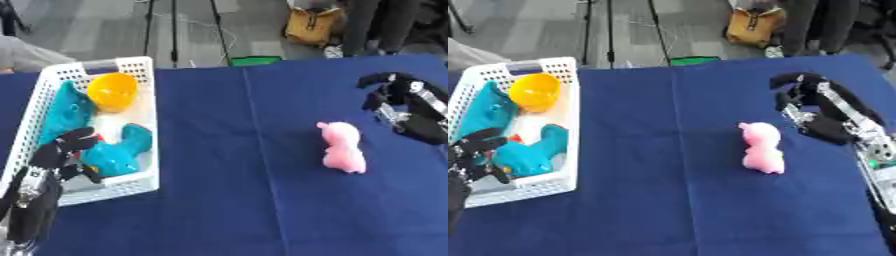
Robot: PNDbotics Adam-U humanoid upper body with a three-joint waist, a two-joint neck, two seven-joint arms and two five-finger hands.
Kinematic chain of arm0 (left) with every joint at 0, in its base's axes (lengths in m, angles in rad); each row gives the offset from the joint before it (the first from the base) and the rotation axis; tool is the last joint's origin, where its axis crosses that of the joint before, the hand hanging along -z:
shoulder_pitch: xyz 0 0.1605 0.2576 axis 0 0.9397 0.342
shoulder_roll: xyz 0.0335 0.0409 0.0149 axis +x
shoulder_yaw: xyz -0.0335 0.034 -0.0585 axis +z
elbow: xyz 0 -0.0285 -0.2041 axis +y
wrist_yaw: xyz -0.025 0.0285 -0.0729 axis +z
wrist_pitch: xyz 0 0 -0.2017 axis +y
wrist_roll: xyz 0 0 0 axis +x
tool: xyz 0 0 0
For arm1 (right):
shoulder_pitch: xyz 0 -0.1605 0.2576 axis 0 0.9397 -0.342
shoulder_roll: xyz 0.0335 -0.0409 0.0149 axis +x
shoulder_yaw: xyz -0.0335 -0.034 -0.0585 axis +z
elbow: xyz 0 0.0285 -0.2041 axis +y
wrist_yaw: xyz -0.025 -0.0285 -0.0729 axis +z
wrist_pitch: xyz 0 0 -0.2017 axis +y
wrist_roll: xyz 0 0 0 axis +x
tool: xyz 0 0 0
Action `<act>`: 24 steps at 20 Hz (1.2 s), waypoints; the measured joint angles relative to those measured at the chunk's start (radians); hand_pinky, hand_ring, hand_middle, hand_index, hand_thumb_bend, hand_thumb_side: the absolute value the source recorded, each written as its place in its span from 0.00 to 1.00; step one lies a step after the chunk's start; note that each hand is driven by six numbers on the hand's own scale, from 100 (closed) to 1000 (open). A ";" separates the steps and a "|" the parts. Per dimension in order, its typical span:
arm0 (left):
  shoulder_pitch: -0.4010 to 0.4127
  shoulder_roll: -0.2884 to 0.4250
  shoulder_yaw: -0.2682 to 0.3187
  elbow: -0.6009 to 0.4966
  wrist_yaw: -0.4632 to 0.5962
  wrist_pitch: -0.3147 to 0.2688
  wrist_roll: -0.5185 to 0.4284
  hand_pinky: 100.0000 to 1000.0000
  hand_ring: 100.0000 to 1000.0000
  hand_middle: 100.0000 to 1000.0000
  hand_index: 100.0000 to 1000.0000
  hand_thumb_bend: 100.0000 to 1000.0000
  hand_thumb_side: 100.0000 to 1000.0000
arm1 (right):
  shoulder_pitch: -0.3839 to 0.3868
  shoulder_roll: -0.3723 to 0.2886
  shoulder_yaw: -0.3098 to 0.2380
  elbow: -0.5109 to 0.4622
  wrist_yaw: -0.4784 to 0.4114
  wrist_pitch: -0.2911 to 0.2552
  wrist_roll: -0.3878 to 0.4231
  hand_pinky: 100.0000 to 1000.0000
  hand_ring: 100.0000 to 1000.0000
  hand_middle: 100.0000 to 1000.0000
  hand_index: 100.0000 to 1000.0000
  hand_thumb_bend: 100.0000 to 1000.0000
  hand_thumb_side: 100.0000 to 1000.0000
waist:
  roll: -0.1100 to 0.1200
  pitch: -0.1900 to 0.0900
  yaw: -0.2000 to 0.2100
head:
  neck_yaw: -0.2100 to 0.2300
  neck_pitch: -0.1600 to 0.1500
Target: Pick up objects on the table and place them in the box.
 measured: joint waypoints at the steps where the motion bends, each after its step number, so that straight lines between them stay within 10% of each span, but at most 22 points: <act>1: 0.000 0.000 0.000 0.000 0.000 0.000 0.000 0.39 0.84 0.82 0.70 0.20 1.00 | -0.008 -0.004 0.003 0.011 0.016 -0.004 0.005 0.37 0.61 0.76 0.81 0.16 0.50 | 0.000 0.000 0.000 | -0.001 0.000; 24: 0.004 -0.008 -0.006 0.000 0.000 0.003 -0.005 0.39 0.84 0.82 0.71 0.20 1.00 | -0.094 -0.035 0.080 0.340 0.551 -0.158 0.006 0.60 0.77 0.84 0.85 0.39 0.55 | 0.001 0.001 0.006 | -0.007 0.000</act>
